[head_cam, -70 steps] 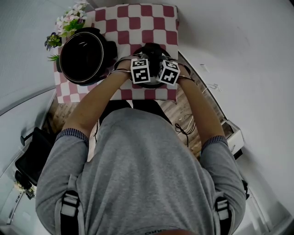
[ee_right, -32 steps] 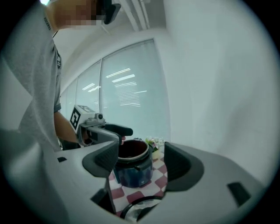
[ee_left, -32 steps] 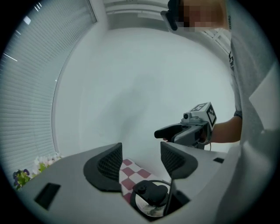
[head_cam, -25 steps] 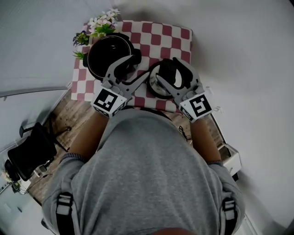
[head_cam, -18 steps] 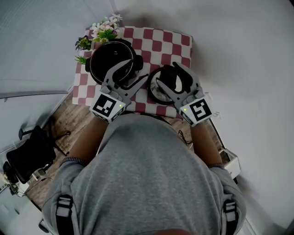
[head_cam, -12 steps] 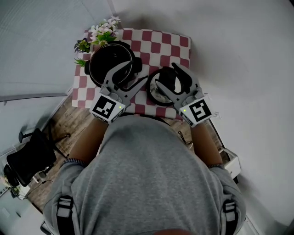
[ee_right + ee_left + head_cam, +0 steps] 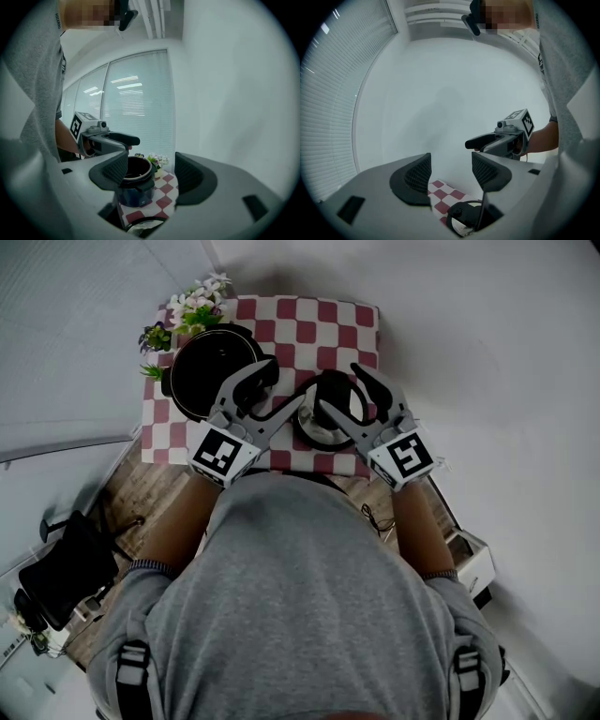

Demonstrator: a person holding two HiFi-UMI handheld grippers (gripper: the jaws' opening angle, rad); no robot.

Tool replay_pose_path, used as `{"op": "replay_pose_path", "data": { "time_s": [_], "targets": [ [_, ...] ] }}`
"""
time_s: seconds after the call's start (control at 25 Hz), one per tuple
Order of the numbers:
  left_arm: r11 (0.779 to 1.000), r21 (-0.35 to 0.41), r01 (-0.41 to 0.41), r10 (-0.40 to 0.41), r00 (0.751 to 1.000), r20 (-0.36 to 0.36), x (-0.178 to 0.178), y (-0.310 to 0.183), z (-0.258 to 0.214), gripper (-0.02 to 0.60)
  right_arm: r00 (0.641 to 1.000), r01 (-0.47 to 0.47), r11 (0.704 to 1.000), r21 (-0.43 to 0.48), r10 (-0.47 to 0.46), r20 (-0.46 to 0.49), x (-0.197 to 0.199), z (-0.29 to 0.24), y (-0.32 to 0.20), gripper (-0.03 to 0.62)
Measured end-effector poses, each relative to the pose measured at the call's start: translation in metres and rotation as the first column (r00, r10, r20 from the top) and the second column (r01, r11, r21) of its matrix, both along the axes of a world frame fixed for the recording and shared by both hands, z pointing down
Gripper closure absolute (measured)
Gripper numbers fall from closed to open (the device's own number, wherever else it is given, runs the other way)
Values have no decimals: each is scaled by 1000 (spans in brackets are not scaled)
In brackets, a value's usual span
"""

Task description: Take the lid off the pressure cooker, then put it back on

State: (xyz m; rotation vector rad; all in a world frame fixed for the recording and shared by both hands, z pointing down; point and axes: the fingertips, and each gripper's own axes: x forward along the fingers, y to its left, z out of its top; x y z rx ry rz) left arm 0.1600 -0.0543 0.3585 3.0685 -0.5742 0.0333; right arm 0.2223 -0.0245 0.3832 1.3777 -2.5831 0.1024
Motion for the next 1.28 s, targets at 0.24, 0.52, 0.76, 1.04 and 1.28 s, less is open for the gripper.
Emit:
{"op": "replay_pose_path", "data": {
  "time_s": [0.24,0.52,0.76,1.04,1.28],
  "targets": [
    [996,-26,-88,91,990,107,29,7,30,284,999,18,991,-130,-24,-44,15,39,3,256],
    [970,-77,-230,242,899,365,65,27,103,282,987,14,947,-322,-64,-147,41,114,14,255],
    [931,-149,-334,361,771,524,90,44,169,282,962,45,879,-475,-166,-216,53,172,27,253],
    [887,-184,-424,429,604,672,106,55,237,279,912,44,814,-579,-269,-309,57,229,34,256],
    [863,-225,-453,451,488,747,107,59,289,279,847,58,773,-632,-373,-378,54,270,40,256]
  ]
}}
